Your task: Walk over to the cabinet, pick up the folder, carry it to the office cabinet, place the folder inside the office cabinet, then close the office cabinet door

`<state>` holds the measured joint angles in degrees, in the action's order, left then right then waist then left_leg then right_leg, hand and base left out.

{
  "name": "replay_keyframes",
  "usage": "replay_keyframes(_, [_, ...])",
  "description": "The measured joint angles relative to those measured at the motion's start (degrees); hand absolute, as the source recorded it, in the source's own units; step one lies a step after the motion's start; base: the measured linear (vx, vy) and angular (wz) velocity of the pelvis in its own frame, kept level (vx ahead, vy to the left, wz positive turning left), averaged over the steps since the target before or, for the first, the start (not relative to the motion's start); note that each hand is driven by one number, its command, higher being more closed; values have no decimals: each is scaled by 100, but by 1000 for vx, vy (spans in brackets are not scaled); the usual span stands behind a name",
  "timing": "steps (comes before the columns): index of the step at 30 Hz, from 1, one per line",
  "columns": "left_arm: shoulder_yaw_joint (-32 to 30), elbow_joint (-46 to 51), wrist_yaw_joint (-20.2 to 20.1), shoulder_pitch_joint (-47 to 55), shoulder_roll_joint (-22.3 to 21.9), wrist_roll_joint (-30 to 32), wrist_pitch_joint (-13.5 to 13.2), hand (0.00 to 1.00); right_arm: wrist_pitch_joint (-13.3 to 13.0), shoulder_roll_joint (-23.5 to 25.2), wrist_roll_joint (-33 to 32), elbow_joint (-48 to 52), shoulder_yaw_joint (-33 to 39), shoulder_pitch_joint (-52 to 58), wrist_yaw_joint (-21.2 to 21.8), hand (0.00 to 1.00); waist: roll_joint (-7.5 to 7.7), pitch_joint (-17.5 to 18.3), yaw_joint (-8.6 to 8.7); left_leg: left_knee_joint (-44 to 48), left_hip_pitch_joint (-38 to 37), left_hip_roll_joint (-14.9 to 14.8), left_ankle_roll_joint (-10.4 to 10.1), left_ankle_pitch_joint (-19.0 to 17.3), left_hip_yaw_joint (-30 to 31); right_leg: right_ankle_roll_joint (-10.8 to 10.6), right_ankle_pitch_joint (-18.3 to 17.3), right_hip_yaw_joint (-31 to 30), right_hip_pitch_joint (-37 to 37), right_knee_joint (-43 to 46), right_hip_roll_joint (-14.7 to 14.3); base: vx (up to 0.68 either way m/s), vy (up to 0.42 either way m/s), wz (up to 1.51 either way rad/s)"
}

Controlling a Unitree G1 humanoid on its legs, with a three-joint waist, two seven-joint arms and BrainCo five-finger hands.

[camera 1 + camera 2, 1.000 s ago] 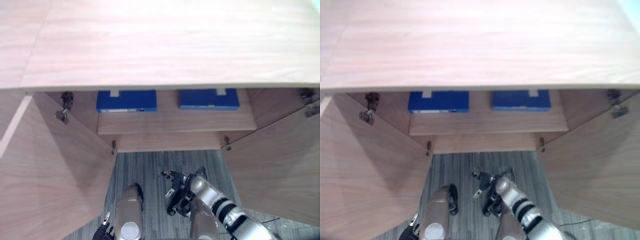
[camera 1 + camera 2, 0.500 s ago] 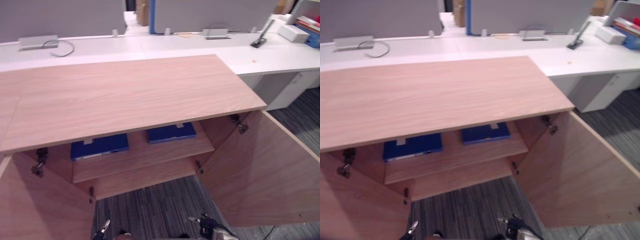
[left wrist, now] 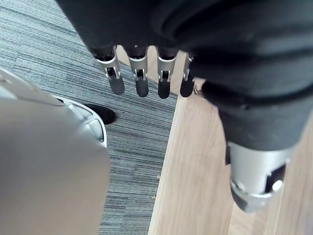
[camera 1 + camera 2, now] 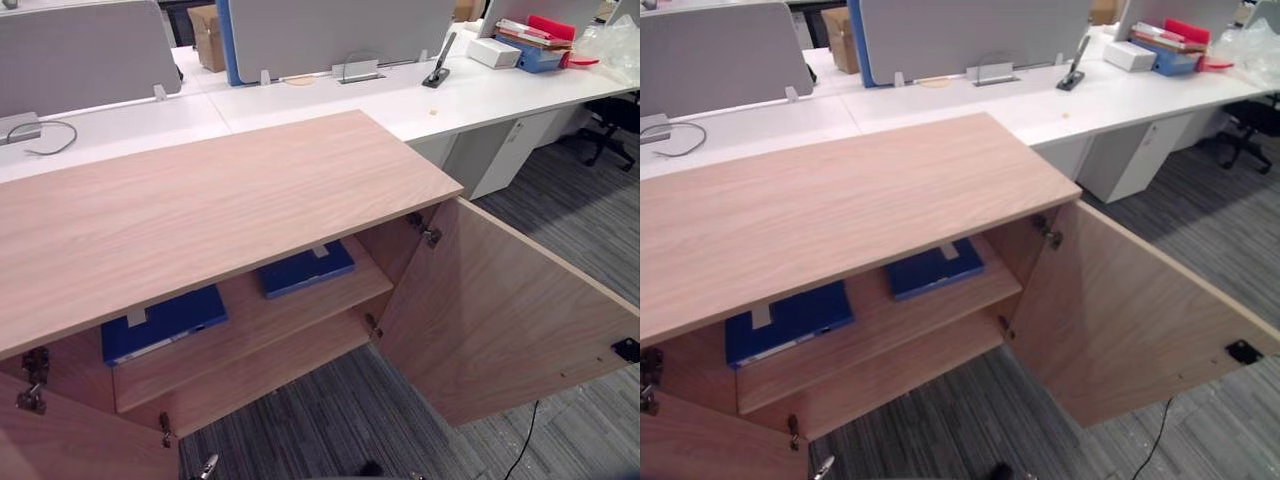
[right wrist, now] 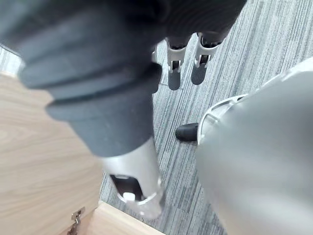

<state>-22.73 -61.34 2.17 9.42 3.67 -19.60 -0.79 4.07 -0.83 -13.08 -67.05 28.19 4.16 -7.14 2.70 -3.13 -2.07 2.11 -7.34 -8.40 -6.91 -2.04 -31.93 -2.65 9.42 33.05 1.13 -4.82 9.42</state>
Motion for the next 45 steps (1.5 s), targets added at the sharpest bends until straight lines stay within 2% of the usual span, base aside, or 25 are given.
replay_keyframes(5, [-7,-4,35,81,2,3,6,0,-254,37,-692,275,240,4,-296,0,-31,4,35,68,-153,-8,-69,-161,-275,-10,20,-304,-21,-33,-31,-8,-27,-28])
replay_keyframes(9, [-51,-7,70,141,6,120,31,0,-414,57,-842,976,445,71,-566,0,-56,22,132,222,-173,-19,-59,-294,-504,-31,50,-559,-115,-36,-44,12,-8,-37])
replay_keyframes(12, [-129,-7,74,172,-4,227,43,0,-429,60,-781,1967,454,153,-770,0,-101,33,134,270,-181,-5,-48,-354,-480,-20,97,-838,-246,-35,-90,49,-14,-50])
replay_keyframes(16, [-117,11,78,166,-52,366,50,0,-489,35,-426,3106,916,122,-1059,0,-200,103,183,314,-194,-18,-6,-419,-347,-26,122,-986,-290,-36,-125,31,-24,-19])
replay_keyframes(21, [9,17,77,160,-66,392,55,0,-533,-74,-108,3888,1130,10,-1359,0,-269,113,229,378,-221,-42,-24,-488,-281,-23,134,-1018,-257,-38,-135,-15,-9,-2])
replay_keyframes(26, [134,108,66,231,-45,494,95,0,-534,-417,108,4317,1312,-354,-1447,0,-324,83,239,508,-279,-76,-44,-624,-285,9,122,-1089,-237,-44,-152,-62,-20,-9])
replay_keyframes(31, [280,117,59,284,-15,602,140,0,-536,-944,328,4396,1267,-756,-1447,0,-386,66,256,519,-277,-75,-45,-620,-260,7,125,-1084,-242,-44,-154,-12,-6,-1])
replay_keyframes(35, [385,116,32,306,-9,651,140,0,-576,-1589,452,4346,519,-1279,-1329,0,-518,35,253,503,-263,-81,-43,-617,-146,-9,136,-1054,-239,-44,-166,6,-8,2])
replay_keyframes(39, [445,114,13,325,-1,659,140,0,-626,-1737,528,4076,166,-1604,-1326,0,-529,34,244,436,-254,-77,-43,-616,79,-11,135,-1011,-222,-44,-187,19,-16,4])
replay_keyframes(45, [486,111,-22,318,25,655,127,0,-653,-2146,518,3821,-305,-1604,-1240,0,-527,30,340,413,-208,-76,-42,-614,138,-15,147,-985,-228,-42,-196,5,-1,0])
